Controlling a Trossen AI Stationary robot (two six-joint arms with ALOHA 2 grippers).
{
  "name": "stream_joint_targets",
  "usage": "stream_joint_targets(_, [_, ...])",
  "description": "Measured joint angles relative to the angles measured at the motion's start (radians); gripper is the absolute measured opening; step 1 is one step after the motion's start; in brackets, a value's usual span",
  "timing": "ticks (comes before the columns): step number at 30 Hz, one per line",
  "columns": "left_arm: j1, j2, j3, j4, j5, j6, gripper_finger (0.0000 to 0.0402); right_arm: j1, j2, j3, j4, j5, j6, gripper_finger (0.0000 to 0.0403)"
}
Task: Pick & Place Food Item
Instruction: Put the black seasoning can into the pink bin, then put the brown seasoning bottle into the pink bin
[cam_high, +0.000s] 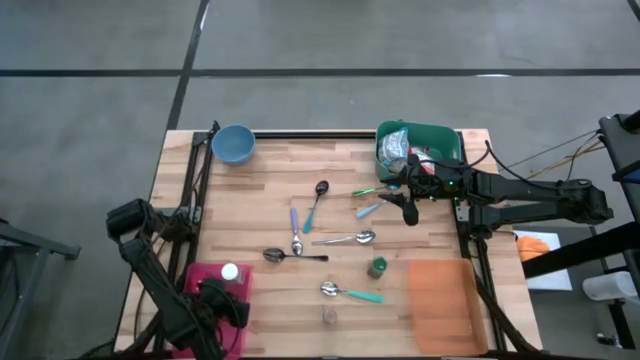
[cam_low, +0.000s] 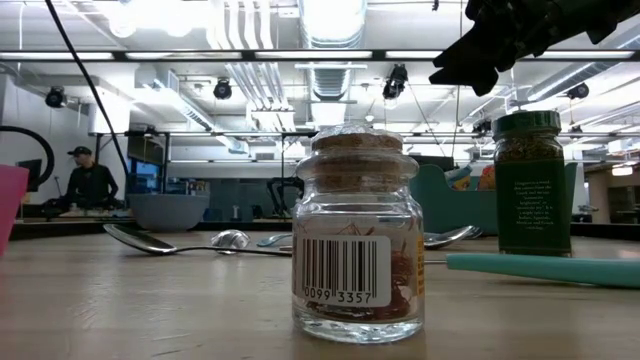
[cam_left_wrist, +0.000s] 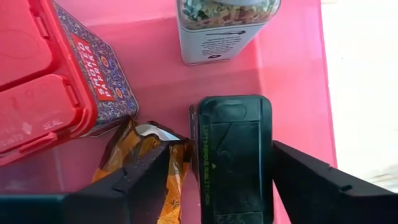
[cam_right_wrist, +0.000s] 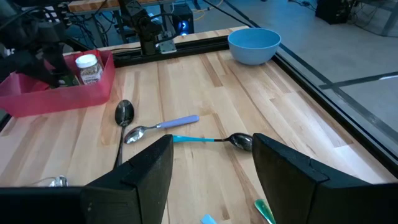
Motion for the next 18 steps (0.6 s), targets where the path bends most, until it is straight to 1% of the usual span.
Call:
stream_joint_targets(10, [0.0,-0.012,0.006,-0.002,-0.001,0.003,0.0337,0.0,0.0,0.0,0.0,0.0,0.0,0.0214])
stream_joint_targets(13, [0.0,-0.035,0.007,-0.002,-0.002,0.009,0.0345,0.0,0.0,0.0,0.0,0.0,0.0,0.0214])
stream_joint_targets(18, [0.0,-0.078,0.007,-0.003,-0.005,0.029,0.0347,0.0,0.0,0.0,0.0,0.0,0.0,0.0214])
